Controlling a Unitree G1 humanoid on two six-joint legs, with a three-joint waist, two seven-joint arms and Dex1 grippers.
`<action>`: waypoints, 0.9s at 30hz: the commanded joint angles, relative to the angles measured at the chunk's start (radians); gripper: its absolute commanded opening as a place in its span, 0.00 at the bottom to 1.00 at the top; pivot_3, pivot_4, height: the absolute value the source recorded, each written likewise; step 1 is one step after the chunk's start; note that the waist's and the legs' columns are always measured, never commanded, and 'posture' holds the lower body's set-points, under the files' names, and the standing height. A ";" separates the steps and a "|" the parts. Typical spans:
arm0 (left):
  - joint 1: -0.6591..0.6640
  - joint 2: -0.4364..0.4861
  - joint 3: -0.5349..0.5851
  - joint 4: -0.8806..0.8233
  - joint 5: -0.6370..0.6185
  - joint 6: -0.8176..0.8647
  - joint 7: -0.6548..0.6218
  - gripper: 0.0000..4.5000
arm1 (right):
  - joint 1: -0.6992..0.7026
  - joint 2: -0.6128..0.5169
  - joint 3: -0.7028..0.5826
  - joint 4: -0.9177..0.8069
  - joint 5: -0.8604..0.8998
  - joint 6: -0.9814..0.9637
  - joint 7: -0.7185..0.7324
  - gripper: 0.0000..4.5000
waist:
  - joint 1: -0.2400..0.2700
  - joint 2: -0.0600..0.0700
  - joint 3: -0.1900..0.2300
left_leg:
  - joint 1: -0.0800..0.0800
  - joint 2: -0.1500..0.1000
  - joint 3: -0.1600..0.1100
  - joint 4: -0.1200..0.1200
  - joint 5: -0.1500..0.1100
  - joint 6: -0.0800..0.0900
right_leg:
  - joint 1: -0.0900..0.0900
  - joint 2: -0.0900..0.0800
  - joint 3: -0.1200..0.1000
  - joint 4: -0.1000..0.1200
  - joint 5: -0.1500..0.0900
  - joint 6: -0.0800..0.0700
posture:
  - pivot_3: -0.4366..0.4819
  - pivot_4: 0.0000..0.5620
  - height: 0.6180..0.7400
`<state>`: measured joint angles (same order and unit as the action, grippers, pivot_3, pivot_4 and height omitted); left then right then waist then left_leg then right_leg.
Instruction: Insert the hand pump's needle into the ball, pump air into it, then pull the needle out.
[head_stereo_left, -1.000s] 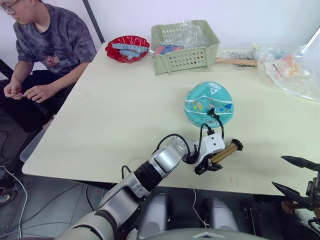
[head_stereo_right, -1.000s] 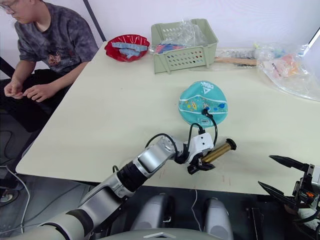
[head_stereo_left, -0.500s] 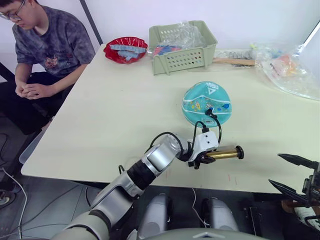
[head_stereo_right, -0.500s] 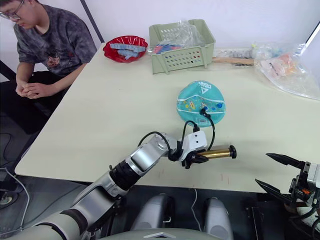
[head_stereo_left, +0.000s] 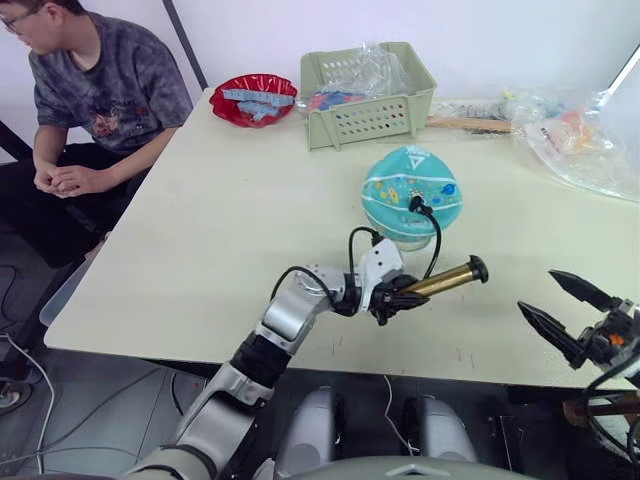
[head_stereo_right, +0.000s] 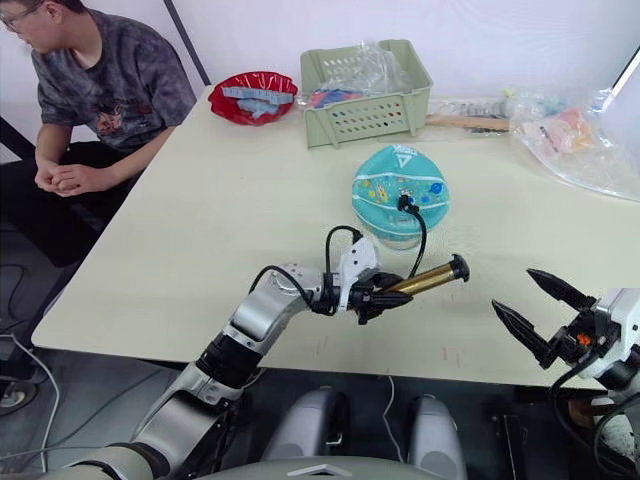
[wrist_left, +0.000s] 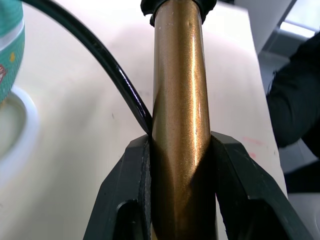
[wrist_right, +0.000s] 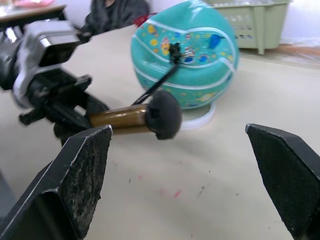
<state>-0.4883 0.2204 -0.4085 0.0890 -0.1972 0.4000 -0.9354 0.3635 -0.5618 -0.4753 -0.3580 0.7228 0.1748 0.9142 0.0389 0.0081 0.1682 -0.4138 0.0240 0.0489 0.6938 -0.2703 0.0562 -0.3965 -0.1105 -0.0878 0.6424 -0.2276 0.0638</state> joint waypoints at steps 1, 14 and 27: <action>0.007 -0.011 0.031 -0.012 -0.024 -0.067 -0.019 0.26 | -0.006 0.018 -0.008 -0.073 0.069 0.064 -0.073 1.00 | 0.000 0.000 0.000 | 0.000 0.000 0.000 0.000 0.000 0.000 | 0.000 0.000 0.000 0.000 0.000 0.000 | 0.48 0.27 1.00; 0.046 -0.041 -0.006 0.088 0.035 -0.220 -0.044 0.26 | 0.005 0.134 0.079 -0.199 0.224 0.245 -0.306 1.00 | -0.001 0.000 0.000 | 0.000 0.000 0.000 0.000 0.000 0.000 | 0.000 0.001 0.000 0.000 0.000 0.000 | 0.48 0.27 1.00; 0.068 -0.101 -0.011 0.162 0.057 -0.301 -0.025 0.26 | -0.122 0.316 0.097 -0.161 0.548 0.369 -0.743 1.00 | -0.003 0.000 0.000 | -0.001 0.001 0.000 0.000 0.000 0.000 | -0.001 0.002 0.000 0.000 0.000 0.000 | 0.48 0.27 1.00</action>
<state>-0.4217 0.1357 -0.4268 0.2663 -0.1397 0.1241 -0.9671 0.2495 -0.2584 -0.3690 -0.5169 1.2295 0.5496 0.2133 0.0361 0.0082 0.1681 -0.4145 0.0254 0.0485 0.6942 -0.2704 0.0565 -0.3975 -0.1088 -0.0879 0.6425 -0.2274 0.0634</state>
